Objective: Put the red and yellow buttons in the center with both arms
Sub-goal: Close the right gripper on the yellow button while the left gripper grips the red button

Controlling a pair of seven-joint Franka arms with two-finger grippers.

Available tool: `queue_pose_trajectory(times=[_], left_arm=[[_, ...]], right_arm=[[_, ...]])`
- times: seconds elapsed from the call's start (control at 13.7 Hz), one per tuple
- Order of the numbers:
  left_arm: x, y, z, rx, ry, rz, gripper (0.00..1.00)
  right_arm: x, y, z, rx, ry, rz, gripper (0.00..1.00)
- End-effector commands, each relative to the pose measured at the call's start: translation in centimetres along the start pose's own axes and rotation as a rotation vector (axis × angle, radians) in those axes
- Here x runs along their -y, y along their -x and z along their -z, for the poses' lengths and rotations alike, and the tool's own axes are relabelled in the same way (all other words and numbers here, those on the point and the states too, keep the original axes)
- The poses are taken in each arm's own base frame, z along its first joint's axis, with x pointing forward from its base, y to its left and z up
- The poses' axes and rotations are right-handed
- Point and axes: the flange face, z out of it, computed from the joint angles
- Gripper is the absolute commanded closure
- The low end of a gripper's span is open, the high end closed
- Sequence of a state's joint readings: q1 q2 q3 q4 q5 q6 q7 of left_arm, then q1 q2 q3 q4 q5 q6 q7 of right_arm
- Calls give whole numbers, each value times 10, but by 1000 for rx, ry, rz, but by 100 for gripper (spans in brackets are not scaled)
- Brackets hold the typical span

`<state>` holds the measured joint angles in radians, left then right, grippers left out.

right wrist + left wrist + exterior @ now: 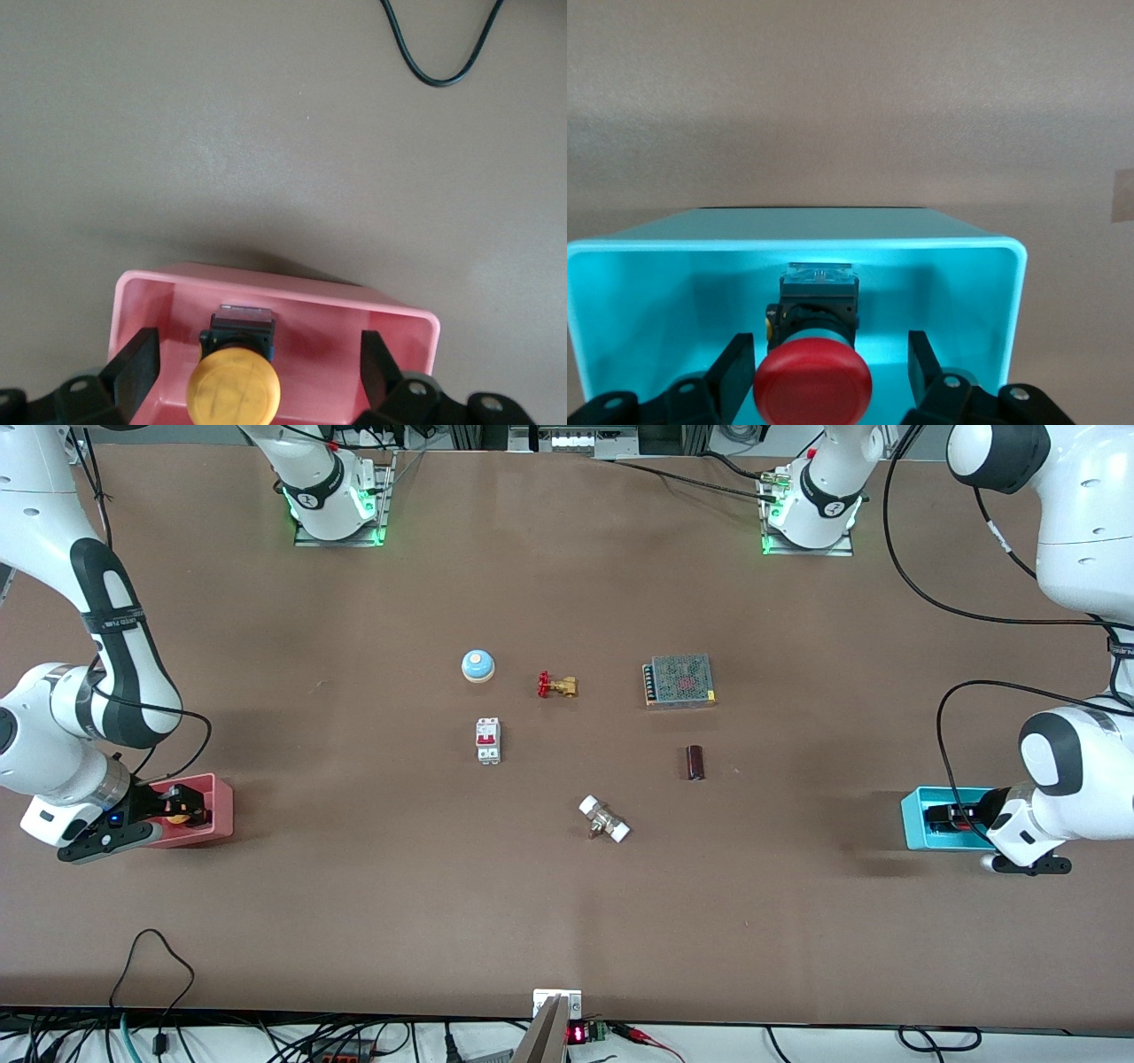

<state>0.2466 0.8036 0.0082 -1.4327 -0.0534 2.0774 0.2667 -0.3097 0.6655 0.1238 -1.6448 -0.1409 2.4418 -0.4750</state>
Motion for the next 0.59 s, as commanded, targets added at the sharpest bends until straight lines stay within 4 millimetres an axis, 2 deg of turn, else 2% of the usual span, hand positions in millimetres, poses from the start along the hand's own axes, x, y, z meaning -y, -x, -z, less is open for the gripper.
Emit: queue_pose_trajectory(times=[0.0,0.15,0.29,0.51], left_arm=[[4,2,-2,6,-4,-18,24],[4,3,-1,8,-5,-22,24],[4,3,-1,8,-5,-24,32],[5,3,-1,14,-18,-32,56]], right_arm=[[0,1,-4,-7,-2,26,0],[0,1,-5,-5,-3,26,1],[0,1,-5,-5,-3,26,11],[1,2,-6,-4,-4,41,26]])
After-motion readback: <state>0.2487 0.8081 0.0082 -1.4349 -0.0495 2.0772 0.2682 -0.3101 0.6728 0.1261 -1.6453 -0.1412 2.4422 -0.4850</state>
